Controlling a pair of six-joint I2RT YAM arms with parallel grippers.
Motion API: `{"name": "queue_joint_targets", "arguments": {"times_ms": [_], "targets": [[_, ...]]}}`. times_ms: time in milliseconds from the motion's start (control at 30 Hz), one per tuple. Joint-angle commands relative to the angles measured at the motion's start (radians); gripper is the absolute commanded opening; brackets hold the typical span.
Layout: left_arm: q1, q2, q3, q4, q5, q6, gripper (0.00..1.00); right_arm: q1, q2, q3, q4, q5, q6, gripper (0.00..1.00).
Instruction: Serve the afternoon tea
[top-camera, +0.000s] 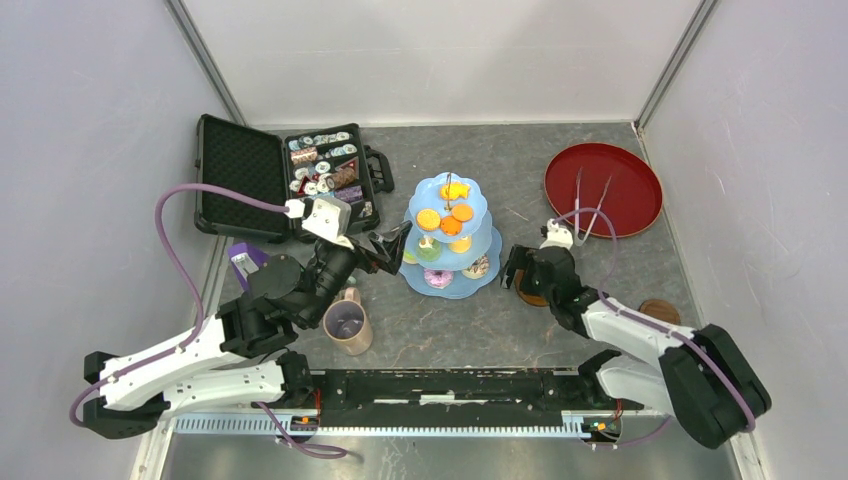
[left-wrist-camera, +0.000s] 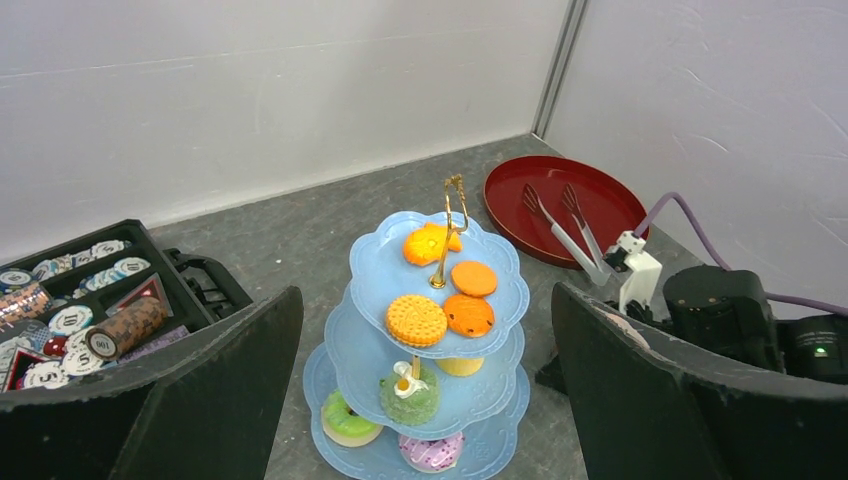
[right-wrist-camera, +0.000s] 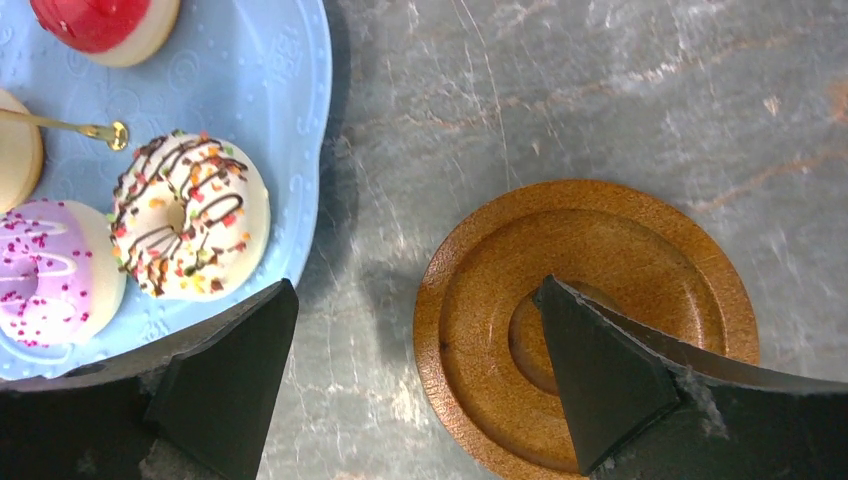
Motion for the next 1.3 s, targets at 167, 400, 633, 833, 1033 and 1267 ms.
{"name": "queue_joint_targets", "arguments": {"times_ms": [167, 400, 633, 833, 1033, 1267], "targets": [[-0.008, -0.014, 0.000, 0.055, -0.026, 0.044, 1.00, 0.004, 0.147, 0.093, 0.074, 0.015, -0.067, 0.98], [-0.010, -0.018, 0.003, 0.053, -0.018, 0.033, 1.00, 0.073, 0.017, 0.170, -0.052, 0.000, -0.189, 0.98], [-0.010, -0.035, 0.006, 0.048, -0.019, 0.034, 1.00, 0.234, -0.154, 0.205, -0.201, -0.014, -0.206, 0.98], [-0.010, -0.059, -0.004, 0.066, -0.082, 0.051, 1.00, 0.573, -0.156, 0.203, -0.093, -0.035, -0.204, 0.98], [-0.009, -0.117, -0.039, 0.121, -0.199, 0.053, 1.00, 0.791, 0.135, 0.513, -0.171, 0.132, -0.039, 0.98], [-0.009, -0.190, -0.070, 0.172, -0.254, 0.071, 1.00, 0.819, 0.448, 0.727, -0.052, 0.047, 0.207, 0.98]]}}
